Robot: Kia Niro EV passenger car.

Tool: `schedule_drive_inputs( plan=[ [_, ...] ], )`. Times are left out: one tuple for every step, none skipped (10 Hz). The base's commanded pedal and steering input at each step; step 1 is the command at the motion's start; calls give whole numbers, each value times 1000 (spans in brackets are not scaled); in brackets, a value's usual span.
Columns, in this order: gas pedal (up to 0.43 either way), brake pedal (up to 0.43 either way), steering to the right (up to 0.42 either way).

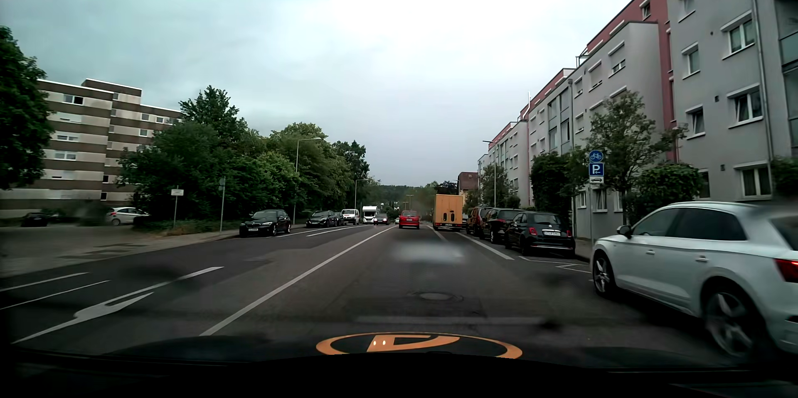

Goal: Follow the waypoints while adhering to traffic rules and regulations

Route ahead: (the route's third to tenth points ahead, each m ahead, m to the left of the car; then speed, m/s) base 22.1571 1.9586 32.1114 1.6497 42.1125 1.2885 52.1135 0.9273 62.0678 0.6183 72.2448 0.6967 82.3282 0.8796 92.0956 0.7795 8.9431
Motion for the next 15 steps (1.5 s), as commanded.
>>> schedule_drive_inputs(
  plan=[
    [150, 0, -1],
    [150, 0, -6],
    [150, 0, -8],
    [150, 0, -8],
    [138, 0, -8],
    [138, 0, -7],
    [138, 0, -5],
    [138, 0, -5],
    [138, 0, -5],
    [130, 0, -6],
    [118, 0, -5],
    [110, 0, -4],
    [98, 0, -4],
    [98, 0, -4],
    [79, 0, -2]
  ],
)
